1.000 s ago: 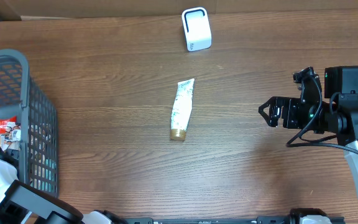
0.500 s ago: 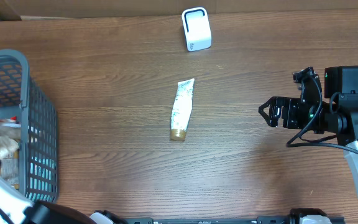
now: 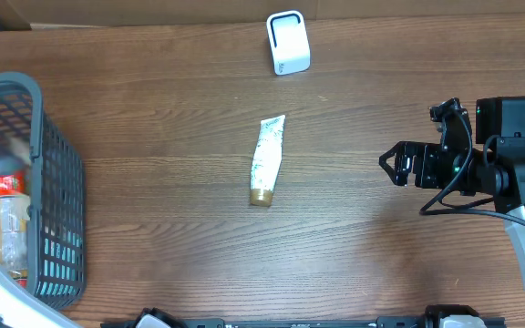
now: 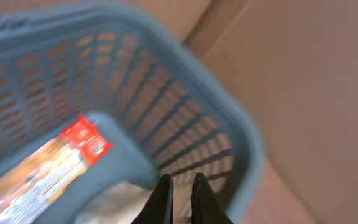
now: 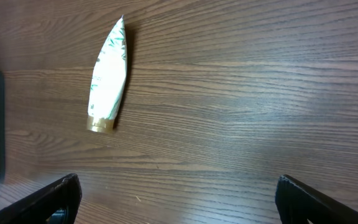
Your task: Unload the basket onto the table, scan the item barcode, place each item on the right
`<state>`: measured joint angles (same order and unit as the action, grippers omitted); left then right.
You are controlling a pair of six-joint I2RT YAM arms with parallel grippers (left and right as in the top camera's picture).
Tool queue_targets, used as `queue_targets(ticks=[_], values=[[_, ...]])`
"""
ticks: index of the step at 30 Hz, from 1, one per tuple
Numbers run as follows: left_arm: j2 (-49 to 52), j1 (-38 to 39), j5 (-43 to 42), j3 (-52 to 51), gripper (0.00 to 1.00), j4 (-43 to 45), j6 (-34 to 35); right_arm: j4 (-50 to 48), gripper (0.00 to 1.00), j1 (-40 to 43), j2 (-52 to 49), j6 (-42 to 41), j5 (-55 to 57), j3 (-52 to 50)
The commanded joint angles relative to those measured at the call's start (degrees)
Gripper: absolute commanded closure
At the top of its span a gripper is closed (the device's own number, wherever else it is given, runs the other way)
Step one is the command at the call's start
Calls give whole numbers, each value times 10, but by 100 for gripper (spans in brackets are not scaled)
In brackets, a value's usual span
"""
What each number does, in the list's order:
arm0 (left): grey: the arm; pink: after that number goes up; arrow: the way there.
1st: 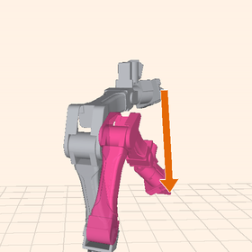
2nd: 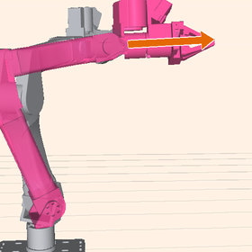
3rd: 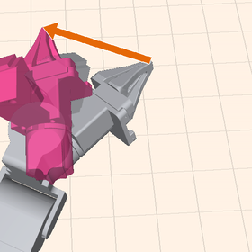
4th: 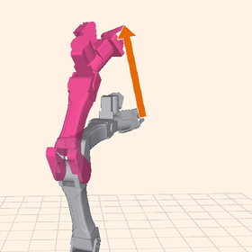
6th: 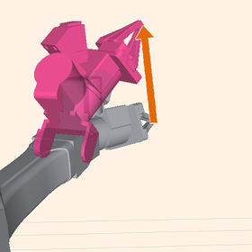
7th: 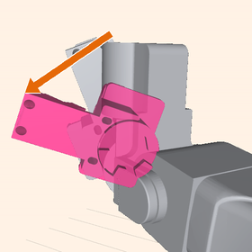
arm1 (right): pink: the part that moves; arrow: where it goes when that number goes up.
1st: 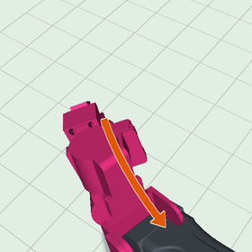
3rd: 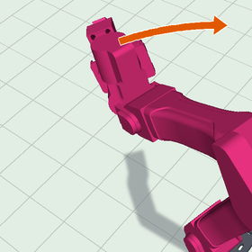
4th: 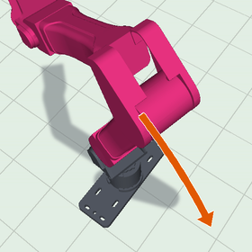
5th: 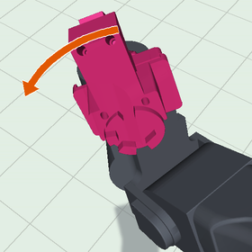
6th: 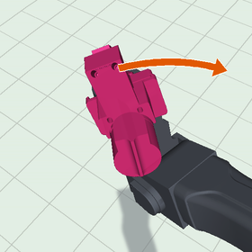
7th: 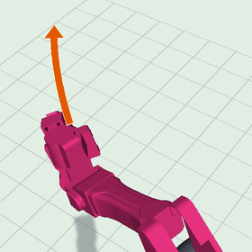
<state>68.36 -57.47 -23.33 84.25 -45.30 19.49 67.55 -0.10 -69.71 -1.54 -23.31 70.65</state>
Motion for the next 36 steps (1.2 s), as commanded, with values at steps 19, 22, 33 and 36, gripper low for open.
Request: queue_targets(ticks=[19,22,33,36], values=[[111,-2,35,54,16,-217,58,-3,0,-2,1,0,2,14],[127,-30,7,31,11,-213,64,-3,0,-2,1,0,2,14],[146,-98,-122,-176,0,-53,90,-2,0,-2,1,0,2,14],[167,-92,-121,-203,0,-28,103,1,0,-2,1,0,1,14]])
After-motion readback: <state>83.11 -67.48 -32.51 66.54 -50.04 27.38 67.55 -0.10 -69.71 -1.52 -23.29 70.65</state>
